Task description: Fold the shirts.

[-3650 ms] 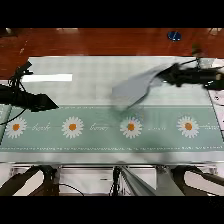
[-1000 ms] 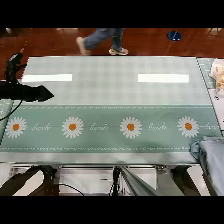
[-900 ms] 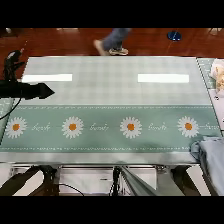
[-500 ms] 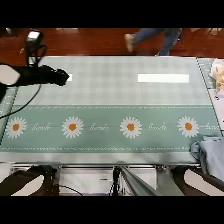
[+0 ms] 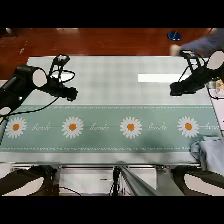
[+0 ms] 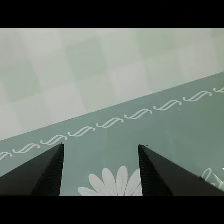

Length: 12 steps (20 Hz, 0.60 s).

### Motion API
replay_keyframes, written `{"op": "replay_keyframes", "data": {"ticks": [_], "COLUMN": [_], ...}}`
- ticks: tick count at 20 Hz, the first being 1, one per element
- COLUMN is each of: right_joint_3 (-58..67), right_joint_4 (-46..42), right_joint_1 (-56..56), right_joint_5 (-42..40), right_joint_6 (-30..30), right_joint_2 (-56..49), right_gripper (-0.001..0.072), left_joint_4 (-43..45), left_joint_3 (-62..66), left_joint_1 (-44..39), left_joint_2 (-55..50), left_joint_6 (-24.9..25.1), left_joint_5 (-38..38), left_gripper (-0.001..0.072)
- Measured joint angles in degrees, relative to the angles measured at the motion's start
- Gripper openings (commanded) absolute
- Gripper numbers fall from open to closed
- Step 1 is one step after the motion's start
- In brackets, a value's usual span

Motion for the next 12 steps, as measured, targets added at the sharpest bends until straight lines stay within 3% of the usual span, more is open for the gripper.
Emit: {"op": "replay_keyframes", "data": {"ticks": [12], "right_joint_3": [-0.3], "right_joint_4": [3.7], "right_joint_1": [1.9], "right_joint_5": [-2.9], "right_joint_6": [-2.9], "right_joint_2": [-0.2], "right_gripper": [0.0428], "left_joint_4": [1.0], "left_joint_3": [1.1], "left_joint_1": [-0.3], "left_joint_2": [-0.3], "left_joint_6": [-1.3], "left_joint_5": [-0.4], "left_gripper": [0.0553]}}
